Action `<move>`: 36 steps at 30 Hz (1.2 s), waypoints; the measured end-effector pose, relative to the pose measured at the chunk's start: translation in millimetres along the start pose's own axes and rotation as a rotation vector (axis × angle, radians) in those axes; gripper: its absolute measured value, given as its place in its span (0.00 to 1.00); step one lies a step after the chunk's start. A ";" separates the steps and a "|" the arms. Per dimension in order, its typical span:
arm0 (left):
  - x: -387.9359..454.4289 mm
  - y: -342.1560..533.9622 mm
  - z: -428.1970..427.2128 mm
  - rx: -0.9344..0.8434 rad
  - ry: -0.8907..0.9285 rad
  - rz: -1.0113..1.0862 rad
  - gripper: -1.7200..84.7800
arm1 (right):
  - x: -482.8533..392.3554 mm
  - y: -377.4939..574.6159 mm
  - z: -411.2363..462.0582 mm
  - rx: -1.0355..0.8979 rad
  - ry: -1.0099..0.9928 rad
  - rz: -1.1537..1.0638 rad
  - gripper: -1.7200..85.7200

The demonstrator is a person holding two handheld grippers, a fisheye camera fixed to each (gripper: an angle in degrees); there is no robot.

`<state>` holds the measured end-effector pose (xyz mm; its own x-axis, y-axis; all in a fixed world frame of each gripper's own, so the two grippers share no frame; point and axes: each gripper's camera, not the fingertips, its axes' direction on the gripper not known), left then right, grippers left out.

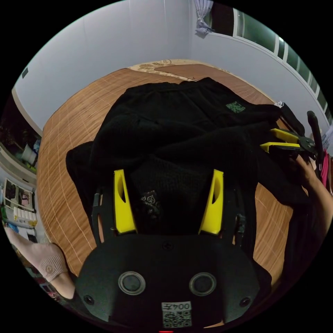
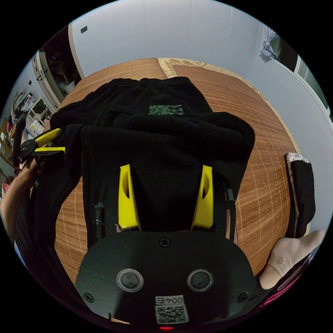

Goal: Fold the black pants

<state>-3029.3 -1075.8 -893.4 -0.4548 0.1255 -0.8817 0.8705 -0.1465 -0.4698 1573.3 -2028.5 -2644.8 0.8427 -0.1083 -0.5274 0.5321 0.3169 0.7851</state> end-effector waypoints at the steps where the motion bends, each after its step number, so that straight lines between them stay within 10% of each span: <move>1: 9.0 10.3 -2.8 -0.010 0.002 0.009 0.40 | -3.1 10.4 -4.1 -0.001 0.005 -0.006 0.32; 18: 115.0 193.5 -155.2 0.006 0.551 -0.027 0.46 | -10.4 246.7 -138.8 0.018 -0.441 0.020 0.23; 36: 440.1 275.4 -138.3 -0.629 0.233 0.634 0.33 | -89.4 410.4 -213.0 -0.046 -0.431 -0.131 0.16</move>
<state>-2963.7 -925.2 -1405.0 0.1322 0.4079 -0.9034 0.9169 0.2960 0.2678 1698.8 -1688.0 -2344.6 0.7306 -0.5300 -0.4305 0.6409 0.3146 0.7002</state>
